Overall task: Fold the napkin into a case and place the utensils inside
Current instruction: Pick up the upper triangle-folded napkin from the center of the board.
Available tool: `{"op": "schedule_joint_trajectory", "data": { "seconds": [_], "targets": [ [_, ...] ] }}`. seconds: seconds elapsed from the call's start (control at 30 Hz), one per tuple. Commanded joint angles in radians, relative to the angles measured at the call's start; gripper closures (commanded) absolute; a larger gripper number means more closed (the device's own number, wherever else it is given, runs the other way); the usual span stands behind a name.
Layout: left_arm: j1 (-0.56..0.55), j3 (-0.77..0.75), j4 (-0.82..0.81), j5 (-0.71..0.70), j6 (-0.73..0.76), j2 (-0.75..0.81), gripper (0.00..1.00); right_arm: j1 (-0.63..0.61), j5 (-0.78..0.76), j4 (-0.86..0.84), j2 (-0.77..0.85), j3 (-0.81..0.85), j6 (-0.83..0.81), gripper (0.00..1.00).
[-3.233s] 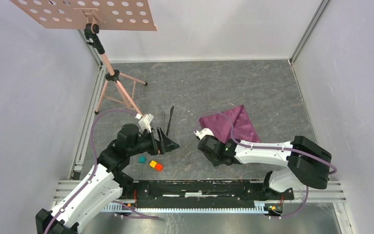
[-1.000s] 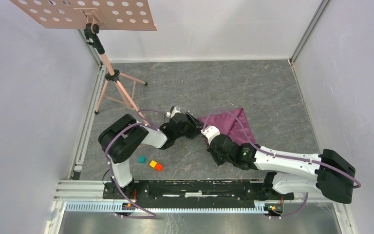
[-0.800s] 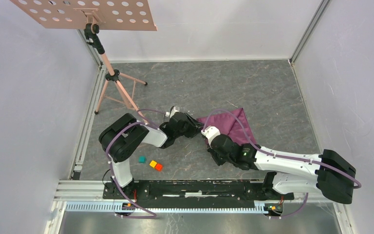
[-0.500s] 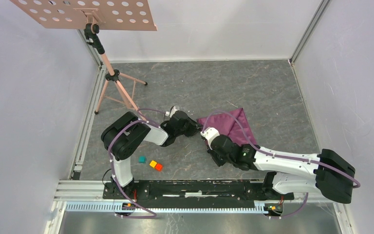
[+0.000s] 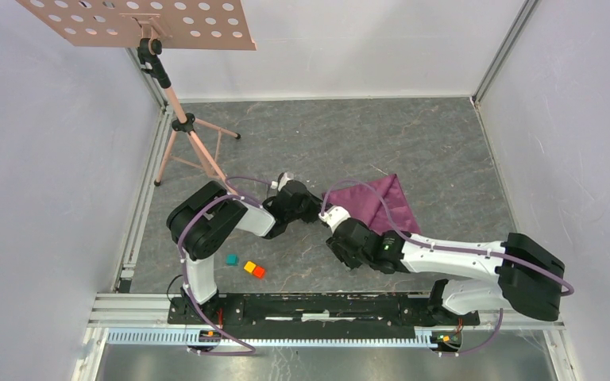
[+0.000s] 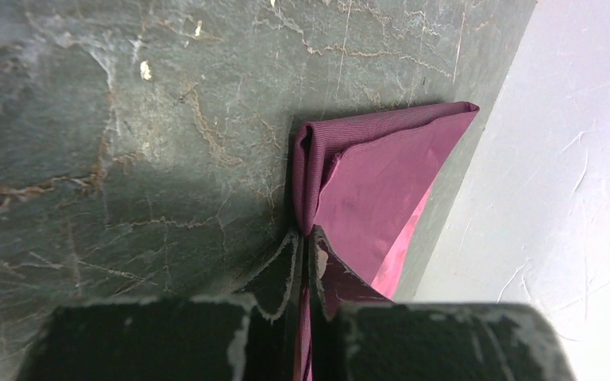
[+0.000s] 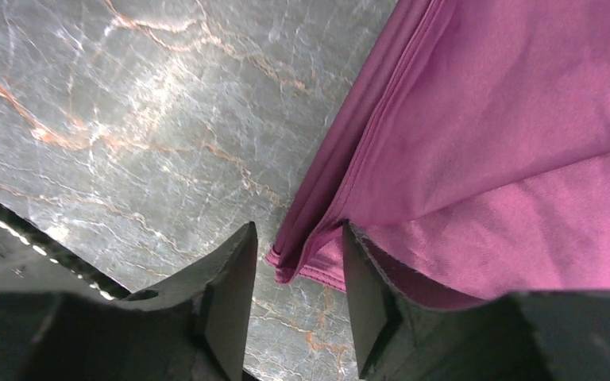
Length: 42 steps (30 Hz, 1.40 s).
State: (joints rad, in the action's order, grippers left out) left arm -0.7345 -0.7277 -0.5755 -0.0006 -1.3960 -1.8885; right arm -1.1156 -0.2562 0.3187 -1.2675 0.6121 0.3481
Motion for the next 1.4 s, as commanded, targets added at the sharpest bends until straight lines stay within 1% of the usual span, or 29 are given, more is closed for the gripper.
{"op": "schedule_joint_trajectory", "data": {
  "seconds": [0.0,0.17,0.27,0.47,0.57,0.77,0.9,0.93,1.0,1.1,1.13,1.17,1.23,1.37],
  "targets": [
    [0.006,0.032,0.020,-0.039,0.051,-0.016,0.98,-0.008,-0.057,0.015,-0.025,0.076,0.021,0.49],
    [0.006,0.041,0.001,-0.037,0.050,-0.019,0.98,-0.009,-0.071,0.020,-0.061,0.093,0.025,0.48],
    [0.005,0.042,-0.005,-0.036,0.051,-0.021,0.98,-0.010,-0.064,0.022,-0.089,0.094,0.026,0.53],
    [0.006,0.045,-0.009,-0.035,0.050,-0.020,0.98,-0.011,-0.040,0.002,-0.110,0.067,0.026,0.59],
    [0.006,0.044,-0.012,-0.033,0.049,-0.023,0.98,-0.012,-0.027,-0.001,-0.122,0.045,0.022,0.58],
    [0.006,0.045,-0.017,-0.032,0.049,-0.023,0.98,-0.012,-0.001,-0.042,-0.130,-0.012,0.021,0.53],
    [0.005,0.042,-0.016,-0.032,0.049,-0.023,0.98,-0.012,-0.012,-0.050,-0.145,-0.027,0.017,0.53],
    [0.006,0.043,-0.015,-0.032,0.048,-0.022,0.98,-0.012,-0.022,-0.049,-0.151,-0.029,0.017,0.56],
    [0.006,0.042,-0.015,-0.031,0.051,-0.022,0.98,-0.012,-0.052,-0.038,-0.163,-0.028,0.021,0.71],
    [0.006,0.035,0.004,-0.045,0.075,-0.003,0.98,-0.023,-0.118,-0.012,-0.166,-0.021,0.026,0.90],
    [0.005,0.030,0.026,-0.054,0.086,0.012,0.98,-0.027,-0.141,-0.003,-0.160,-0.016,0.024,0.98],
    [0.003,0.020,0.051,-0.063,0.103,0.027,0.98,-0.031,-0.156,0.005,-0.153,-0.010,0.021,1.00],
    [-0.003,-0.011,0.136,-0.084,0.135,0.064,0.98,-0.031,-0.154,0.009,-0.132,0.000,0.011,1.00],
    [-0.005,-0.070,0.363,-0.102,0.121,0.180,0.98,-0.032,-0.081,-0.014,-0.052,0.006,0.007,1.00]
  ]
}}
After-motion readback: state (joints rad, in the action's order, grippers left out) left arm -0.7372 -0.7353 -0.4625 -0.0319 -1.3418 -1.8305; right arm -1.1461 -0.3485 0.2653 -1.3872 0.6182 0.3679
